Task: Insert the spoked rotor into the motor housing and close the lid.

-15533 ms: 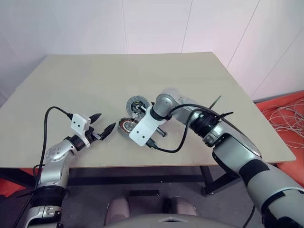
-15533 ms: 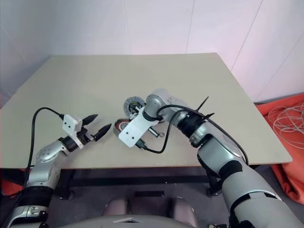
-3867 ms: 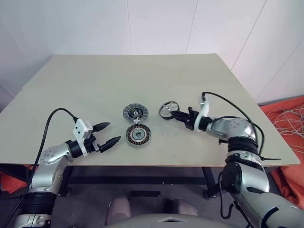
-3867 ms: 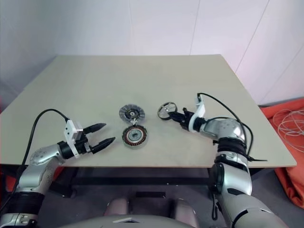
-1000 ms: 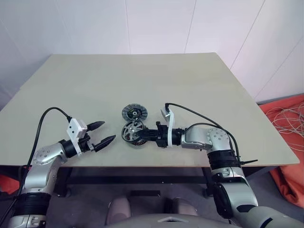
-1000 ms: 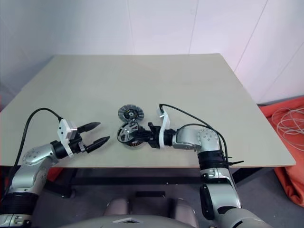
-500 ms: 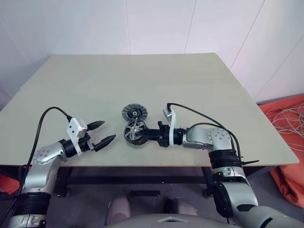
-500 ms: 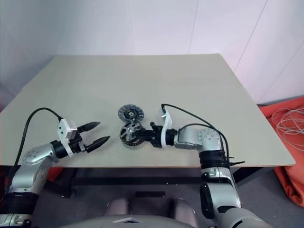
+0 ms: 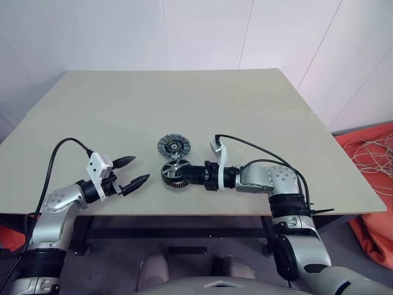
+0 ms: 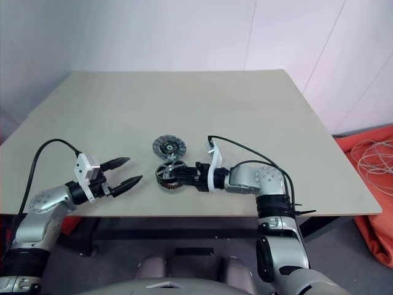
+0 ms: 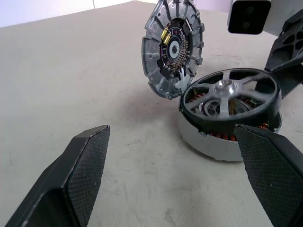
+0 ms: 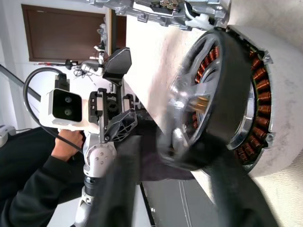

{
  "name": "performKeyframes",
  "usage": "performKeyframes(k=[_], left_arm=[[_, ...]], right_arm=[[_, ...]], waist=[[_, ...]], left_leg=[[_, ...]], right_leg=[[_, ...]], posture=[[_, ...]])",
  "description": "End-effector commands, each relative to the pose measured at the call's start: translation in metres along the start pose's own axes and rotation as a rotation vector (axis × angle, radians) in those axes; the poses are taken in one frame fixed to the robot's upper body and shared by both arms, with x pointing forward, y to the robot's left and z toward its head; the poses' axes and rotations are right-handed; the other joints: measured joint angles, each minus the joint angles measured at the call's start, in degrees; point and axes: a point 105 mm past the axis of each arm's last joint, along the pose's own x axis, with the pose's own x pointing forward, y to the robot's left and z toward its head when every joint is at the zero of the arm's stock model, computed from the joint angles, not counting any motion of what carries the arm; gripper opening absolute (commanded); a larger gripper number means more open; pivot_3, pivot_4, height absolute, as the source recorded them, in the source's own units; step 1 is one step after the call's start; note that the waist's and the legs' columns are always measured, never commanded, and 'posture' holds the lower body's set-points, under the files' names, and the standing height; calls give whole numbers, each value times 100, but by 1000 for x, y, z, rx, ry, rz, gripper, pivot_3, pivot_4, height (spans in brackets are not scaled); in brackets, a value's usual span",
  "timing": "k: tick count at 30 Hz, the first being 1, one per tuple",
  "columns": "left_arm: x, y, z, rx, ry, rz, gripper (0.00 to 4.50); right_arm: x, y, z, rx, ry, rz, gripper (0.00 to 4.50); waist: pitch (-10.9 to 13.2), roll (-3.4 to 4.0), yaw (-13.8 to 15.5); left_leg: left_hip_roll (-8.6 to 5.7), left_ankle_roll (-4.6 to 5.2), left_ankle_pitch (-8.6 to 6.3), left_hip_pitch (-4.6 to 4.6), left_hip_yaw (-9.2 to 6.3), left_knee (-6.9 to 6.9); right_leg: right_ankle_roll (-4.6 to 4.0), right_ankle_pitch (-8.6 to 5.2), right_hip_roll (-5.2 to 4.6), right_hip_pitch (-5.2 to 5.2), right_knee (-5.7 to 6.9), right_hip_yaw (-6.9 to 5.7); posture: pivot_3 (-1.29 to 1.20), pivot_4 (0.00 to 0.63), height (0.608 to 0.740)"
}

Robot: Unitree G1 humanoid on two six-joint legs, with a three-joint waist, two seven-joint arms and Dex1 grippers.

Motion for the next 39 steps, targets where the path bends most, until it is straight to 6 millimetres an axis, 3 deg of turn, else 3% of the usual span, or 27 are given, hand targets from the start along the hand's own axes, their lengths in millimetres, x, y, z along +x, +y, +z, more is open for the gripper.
performKeyframes(k=[1,3,4,20,26,29,31,34,39], left_arm=[[1,2,14,41,-35,1,4500],[1,2,14,40,-35,0,4500],[1,2,14,39,-34,-1,4500],[5,2,13,37,-29,-22,4500],[5,3,12,36,-26,-24,4500],[6,4,13,34,-28,-24,4500],[7,3,13,32,-29,-23,4500],[7,2,12,30,-32,-20,4500],[6,1,11,27,-33,-12,4500]], right_arm=[[-4,19,7,-67,-16,44,3754],[-7,23,7,-88,-15,54,4441],[-9,27,8,-101,-17,60,4478],[-45,39,-5,-256,1,14,4478],[-59,36,9,-571,-8,-181,4478],[-50,43,30,-682,-109,-175,3881],[-39,41,34,-817,-105,-194,3207],[-24,36,31,-991,-70,-176,2132],[-2,46,24,-1160,-39,-56,353]], waist=[[0,0,0],[0,0,1],[0,-1,2],[-1,-1,22],[-1,-3,29],[-4,-9,15],[-4,-9,20],[-5,-13,23],[-5,-12,19]], left_leg=[[0,0,0,2,0,0],[0,-1,0,5,0,0],[0,0,0,6,0,0],[-3,0,0,3,1,2],[-7,1,0,-5,4,12],[-5,1,0,-30,4,18],[-3,1,0,-35,1,24],[-3,3,-1,-35,-2,28],[-4,14,-8,-45,-6,28]], right_leg=[[0,0,0,2,1,0],[0,0,0,4,1,0],[0,0,0,5,1,0],[1,0,0,5,-1,0],[10,-5,0,7,-6,-1],[13,-6,1,5,-9,-4],[13,-6,0,-4,-9,-8],[13,-6,0,-7,-9,-8],[10,-5,0,-13,2,-7]], posture=[[0,0,740],[0,0,740],[0,0,740],[0,0,740],[0,0,740],[0,0,740],[0,0,740],[0,0,740],[0,0,740]])
